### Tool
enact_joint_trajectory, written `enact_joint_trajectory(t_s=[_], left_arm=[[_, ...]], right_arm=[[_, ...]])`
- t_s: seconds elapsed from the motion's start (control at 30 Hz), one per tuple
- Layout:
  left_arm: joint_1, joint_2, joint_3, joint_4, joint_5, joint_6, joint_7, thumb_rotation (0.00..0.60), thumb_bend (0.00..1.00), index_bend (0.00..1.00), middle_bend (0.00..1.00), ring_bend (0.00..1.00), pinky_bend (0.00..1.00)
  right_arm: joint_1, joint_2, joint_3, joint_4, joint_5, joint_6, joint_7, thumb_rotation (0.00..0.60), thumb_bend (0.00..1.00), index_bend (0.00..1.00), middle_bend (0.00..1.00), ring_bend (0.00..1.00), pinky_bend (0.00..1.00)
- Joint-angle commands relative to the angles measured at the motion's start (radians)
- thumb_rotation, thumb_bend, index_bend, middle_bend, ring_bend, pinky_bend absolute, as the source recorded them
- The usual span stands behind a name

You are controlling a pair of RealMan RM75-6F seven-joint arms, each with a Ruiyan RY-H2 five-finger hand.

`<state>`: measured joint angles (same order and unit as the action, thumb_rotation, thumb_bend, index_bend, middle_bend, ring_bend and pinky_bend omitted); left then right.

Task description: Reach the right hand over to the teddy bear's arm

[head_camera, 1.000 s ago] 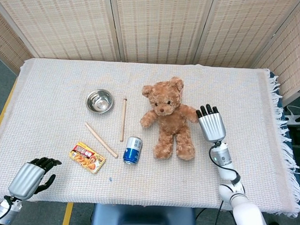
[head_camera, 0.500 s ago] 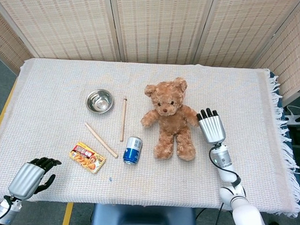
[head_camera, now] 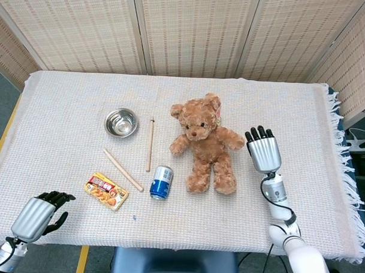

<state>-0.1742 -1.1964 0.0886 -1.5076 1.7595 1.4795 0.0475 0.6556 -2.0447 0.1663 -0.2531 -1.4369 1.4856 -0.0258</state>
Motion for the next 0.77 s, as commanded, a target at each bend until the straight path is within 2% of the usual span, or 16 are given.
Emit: enact_joint_trajectory(t_s=[0.03,0.07,0.13,0.23,0.3,0.37,0.4,0.47,0.6,0.77], left_arm=[[0.0,0.0,-0.001,0.0,-0.001,0.0,-0.001,0.6,0.44,0.33,0.39,0.36,0.51],[0.0,0.0,-0.001,0.0,-0.001,0.001,-0.001,0.6,0.44,0.33,0.39,0.36,0.51],[0.0,0.0,-0.001,0.001,-0.001,0.001,-0.002,0.6,0.44,0.33,0.39,0.36,0.51],[0.0,-0.001,-0.001,0.002,-0.003,-0.001,-0.001,0.6,0.44,0.33,0.39,0.36,0.51],[-0.001,-0.001,-0.001,0.001,-0.004,-0.004,0.002,0.6,0.44,0.33,0.39,0.36,0.51],[-0.001,-0.001,0.0,0.0,-0.005,-0.007,0.006,0.6,0.44,0.33,0.39,0.36,0.51],[-0.001,0.0,0.001,-0.002,-0.004,-0.007,0.007,0.6,0.44,0.33,0.39,0.36,0.51],[0.0,0.001,0.002,-0.005,-0.003,-0.006,0.009,0.6,0.44,0.33,0.39,0.36,0.51],[0.001,0.001,0.002,-0.007,-0.002,-0.003,0.013,0.6,0.44,0.33,0.39,0.36,0.51],[-0.003,-0.002,0.0,-0.006,-0.004,-0.012,0.018,0.6,0.44,0.33,0.39,0.36,0.51]], right_arm=[[-0.081,0.065,-0.006,-0.146,0.019,-0.033,-0.044,0.6,0.22,0.3,0.4,0.24,0.51],[-0.107,0.099,-0.014,-0.215,0.021,-0.036,-0.065,0.6,0.22,0.26,0.35,0.2,0.48],[-0.178,0.22,-0.041,-0.457,0.027,-0.043,-0.143,0.6,0.22,0.14,0.24,0.11,0.38],[-0.285,0.484,-0.092,-0.96,0.071,-0.063,-0.326,0.6,0.18,0.02,0.14,0.02,0.27],[-0.343,0.663,-0.136,-1.269,0.114,-0.071,-0.439,0.6,0.17,0.0,0.12,0.0,0.24],[-0.385,0.773,-0.175,-1.43,0.125,-0.056,-0.482,0.6,0.17,0.0,0.12,0.0,0.23],[-0.412,0.822,-0.198,-1.486,0.114,-0.034,-0.482,0.6,0.17,0.0,0.12,0.0,0.23],[-0.454,0.863,-0.224,-1.518,0.085,0.01,-0.452,0.6,0.17,0.0,0.12,0.0,0.23],[-0.541,0.88,-0.252,-1.469,0.023,0.117,-0.368,0.6,0.17,0.0,0.12,0.0,0.23],[-0.577,0.869,-0.25,-1.419,-0.037,0.166,-0.34,0.6,0.17,0.0,0.12,0.0,0.22]])
